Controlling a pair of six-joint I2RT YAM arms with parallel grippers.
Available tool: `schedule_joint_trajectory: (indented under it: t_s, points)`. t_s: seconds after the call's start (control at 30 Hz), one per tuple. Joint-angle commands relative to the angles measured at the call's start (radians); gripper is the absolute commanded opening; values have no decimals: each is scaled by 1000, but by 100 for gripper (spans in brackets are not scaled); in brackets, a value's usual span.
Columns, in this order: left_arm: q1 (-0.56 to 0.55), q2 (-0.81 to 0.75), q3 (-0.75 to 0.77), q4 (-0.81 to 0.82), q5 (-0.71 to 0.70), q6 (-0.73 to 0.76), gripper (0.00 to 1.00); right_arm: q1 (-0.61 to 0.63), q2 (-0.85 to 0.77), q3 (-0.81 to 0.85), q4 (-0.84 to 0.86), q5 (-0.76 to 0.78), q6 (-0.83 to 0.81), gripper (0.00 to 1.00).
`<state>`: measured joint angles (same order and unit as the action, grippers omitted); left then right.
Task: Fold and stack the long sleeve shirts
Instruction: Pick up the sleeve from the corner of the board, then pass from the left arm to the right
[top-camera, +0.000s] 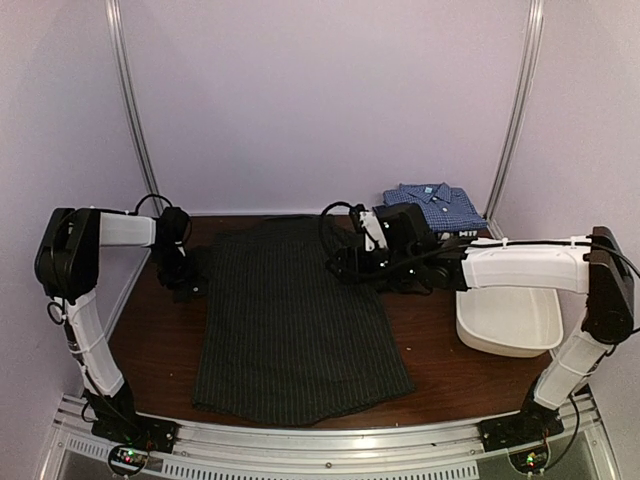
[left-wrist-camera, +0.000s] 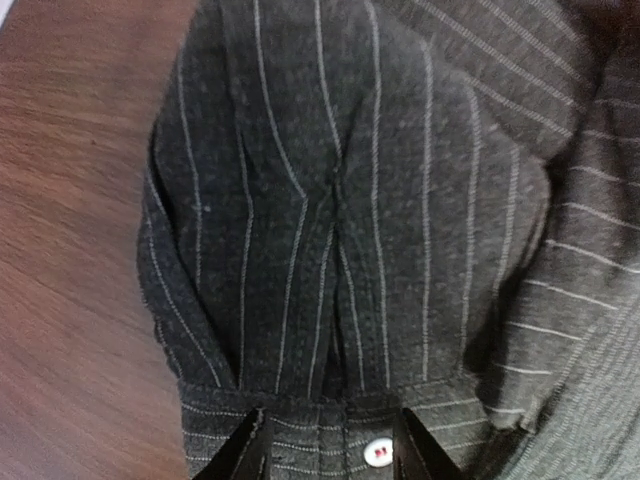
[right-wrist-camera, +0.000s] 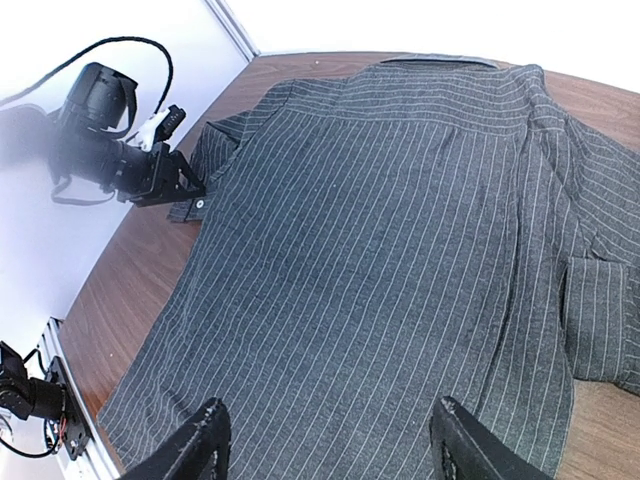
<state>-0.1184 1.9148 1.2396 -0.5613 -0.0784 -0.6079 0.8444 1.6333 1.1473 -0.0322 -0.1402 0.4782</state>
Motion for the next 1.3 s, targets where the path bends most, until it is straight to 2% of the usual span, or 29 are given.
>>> schedule_joint_trajectory:
  t_s: [0.0,0.13,0.4,0.8,0.97,1.07,1.27]
  points:
    - [8,26,16,29,1,13,42,-2,-33,-40,29,-28,17,70]
    - [8,49,-12,28,-40,13,38,-2,-23,-43,29,-42,22,70]
    - [7,37,-19,15,-38,17,1,-2,2,-44,86,-61,51,70]
    - [8,-156,122,-150,-84,54,0,1,33,-39,141,-45,83,70]
    - [7,-220,161,-186,-27,65,0,3,51,-22,157,-48,88,70]
    - [8,-253,178,-192,68,66,0,5,65,1,165,-58,88,70]
    - [-9,-331,127,-101,408,-15,0,22,98,46,185,-73,84,72]
